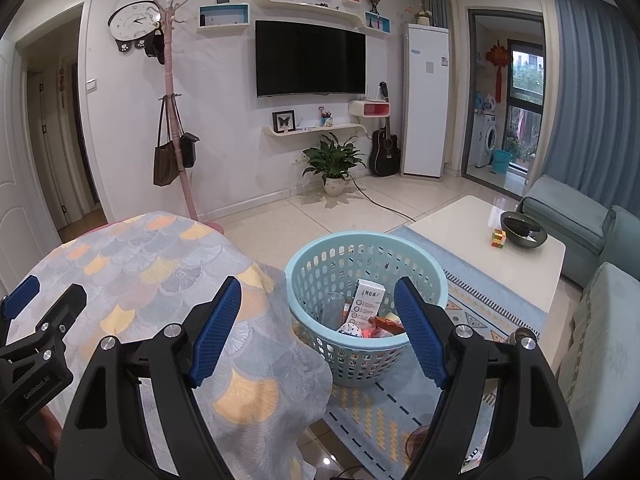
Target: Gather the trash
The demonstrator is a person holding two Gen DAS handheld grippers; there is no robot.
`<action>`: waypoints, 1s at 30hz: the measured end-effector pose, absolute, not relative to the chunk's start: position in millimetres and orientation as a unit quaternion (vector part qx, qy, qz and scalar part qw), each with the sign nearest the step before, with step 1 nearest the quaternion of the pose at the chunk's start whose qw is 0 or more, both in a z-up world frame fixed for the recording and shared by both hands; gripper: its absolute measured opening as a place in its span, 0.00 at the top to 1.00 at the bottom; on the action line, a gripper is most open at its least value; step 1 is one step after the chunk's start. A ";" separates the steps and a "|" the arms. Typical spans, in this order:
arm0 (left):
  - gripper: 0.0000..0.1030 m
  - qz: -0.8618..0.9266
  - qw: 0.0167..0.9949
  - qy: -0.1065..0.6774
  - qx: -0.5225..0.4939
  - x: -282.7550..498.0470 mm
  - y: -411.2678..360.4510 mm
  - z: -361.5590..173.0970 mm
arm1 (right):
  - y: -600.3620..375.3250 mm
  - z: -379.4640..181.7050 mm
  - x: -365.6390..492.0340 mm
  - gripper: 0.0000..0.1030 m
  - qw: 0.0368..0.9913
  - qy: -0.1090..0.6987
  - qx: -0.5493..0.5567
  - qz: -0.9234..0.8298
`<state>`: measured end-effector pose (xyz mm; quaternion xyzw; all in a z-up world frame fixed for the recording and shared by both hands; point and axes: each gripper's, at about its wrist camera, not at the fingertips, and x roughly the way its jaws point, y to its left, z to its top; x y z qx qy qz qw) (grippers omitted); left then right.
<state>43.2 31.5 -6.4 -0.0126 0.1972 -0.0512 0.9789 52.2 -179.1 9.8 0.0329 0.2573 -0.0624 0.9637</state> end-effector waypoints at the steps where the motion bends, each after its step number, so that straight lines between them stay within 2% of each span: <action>1: 0.07 -0.050 0.979 0.195 -0.010 42.3 30.6 -5.4 | -179.0 9.6 52.2 0.27 0.964 0.257 0.032 -0.063; 12: 0.07 -0.018 0.981 0.192 0.015 39.0 18.7 6.7 | -175.7 8.3 51.0 0.27 0.963 0.259 0.028 -0.063; 24: 0.07 -0.006 0.980 0.200 -0.004 18.5 14.4 19.8 | -177.1 16.5 32.1 0.27 0.965 0.253 0.031 -0.057; 30: 0.07 0.012 0.977 0.214 0.024 14.0 4.1 20.1 | -183.7 19.8 21.9 0.27 0.966 0.250 0.044 -0.053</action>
